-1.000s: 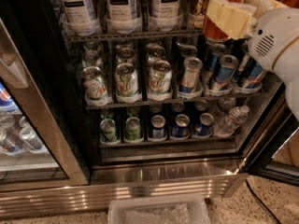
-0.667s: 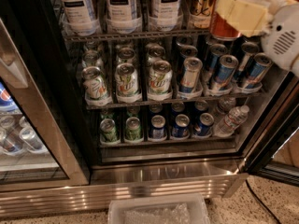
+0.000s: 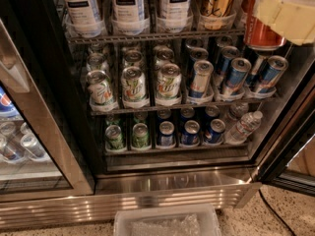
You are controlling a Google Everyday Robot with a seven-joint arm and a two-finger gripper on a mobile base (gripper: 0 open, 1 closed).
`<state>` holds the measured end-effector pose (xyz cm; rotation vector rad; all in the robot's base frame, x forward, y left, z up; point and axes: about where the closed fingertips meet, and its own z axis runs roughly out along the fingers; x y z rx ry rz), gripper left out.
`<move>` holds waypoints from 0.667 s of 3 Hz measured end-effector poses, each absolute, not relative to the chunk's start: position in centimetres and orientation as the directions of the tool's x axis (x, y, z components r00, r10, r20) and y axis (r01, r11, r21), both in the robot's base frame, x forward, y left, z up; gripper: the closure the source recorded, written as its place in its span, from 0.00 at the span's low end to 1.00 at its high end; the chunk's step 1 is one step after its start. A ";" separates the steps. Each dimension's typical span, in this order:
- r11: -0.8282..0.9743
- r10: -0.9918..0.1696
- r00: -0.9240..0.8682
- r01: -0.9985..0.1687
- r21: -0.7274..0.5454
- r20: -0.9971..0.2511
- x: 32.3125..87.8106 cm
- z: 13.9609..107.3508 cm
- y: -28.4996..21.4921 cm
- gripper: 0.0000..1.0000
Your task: Pick coke can from top shelf of fridge
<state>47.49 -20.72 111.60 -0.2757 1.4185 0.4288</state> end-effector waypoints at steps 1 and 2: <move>0.885 0.115 0.028 -0.456 0.089 -0.993 47.2 109.8 -20.9 1.00; 0.885 0.115 0.028 -0.456 0.089 -0.993 47.2 109.8 -20.9 1.00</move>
Offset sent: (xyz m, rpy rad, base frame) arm -0.0028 -0.0025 -0.0154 -0.0056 0.0553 0.0153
